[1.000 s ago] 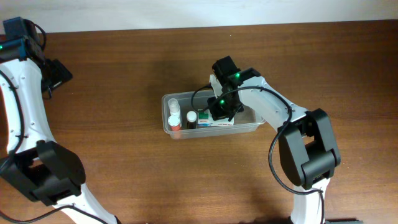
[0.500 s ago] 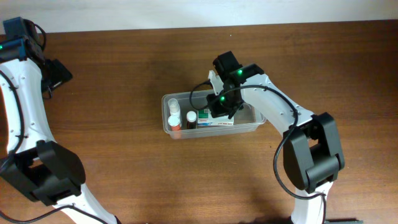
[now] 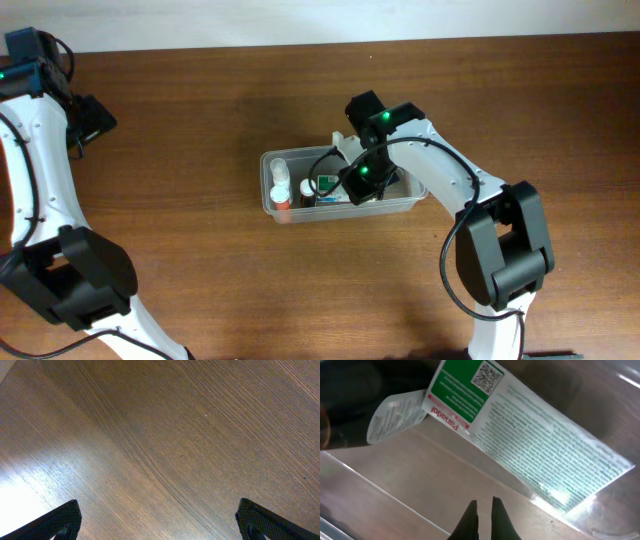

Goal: Pack container

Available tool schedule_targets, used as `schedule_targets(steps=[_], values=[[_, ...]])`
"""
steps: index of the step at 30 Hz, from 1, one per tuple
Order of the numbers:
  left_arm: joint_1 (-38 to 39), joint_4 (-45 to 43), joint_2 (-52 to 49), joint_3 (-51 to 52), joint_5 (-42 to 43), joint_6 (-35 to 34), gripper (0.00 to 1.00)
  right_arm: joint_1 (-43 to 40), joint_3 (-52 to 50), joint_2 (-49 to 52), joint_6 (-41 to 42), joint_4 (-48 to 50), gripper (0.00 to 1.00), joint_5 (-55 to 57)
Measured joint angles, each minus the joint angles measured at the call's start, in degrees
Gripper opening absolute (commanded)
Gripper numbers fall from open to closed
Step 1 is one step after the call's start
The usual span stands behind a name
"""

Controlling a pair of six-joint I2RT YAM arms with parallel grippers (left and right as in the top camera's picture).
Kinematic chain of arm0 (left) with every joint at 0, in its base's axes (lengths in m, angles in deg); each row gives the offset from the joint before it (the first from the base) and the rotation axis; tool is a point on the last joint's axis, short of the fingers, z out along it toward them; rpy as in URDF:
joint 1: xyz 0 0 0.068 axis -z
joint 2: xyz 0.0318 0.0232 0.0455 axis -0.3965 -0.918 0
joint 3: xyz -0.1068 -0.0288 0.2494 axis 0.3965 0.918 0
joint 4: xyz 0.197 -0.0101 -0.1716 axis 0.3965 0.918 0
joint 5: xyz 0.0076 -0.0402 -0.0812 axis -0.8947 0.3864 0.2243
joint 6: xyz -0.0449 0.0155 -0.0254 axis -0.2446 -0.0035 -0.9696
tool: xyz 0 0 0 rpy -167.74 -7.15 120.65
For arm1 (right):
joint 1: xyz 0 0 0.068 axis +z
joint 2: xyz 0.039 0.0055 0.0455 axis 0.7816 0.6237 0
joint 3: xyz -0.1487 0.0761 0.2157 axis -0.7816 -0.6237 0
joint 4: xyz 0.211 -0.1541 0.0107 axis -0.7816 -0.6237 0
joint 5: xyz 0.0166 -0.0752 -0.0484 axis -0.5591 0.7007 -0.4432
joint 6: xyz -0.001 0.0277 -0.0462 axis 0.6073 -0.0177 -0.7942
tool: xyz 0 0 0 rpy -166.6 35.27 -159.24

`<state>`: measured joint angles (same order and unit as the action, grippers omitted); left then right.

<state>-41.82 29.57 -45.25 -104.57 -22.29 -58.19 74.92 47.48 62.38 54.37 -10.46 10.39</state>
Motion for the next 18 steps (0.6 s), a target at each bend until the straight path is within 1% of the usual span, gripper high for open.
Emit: schedule_targets(steps=[5, 18], values=[[0.0, 0.0, 0.0, 0.0, 0.0, 0.0, 0.99, 0.0, 0.0, 0.0, -1.9, 0.2, 0.04, 0.0], [0.0, 0.0, 0.0, 0.0, 0.0, 0.0, 0.99, 0.0, 0.0, 2.1, -3.4, 1.3, 0.04, 0.0]])
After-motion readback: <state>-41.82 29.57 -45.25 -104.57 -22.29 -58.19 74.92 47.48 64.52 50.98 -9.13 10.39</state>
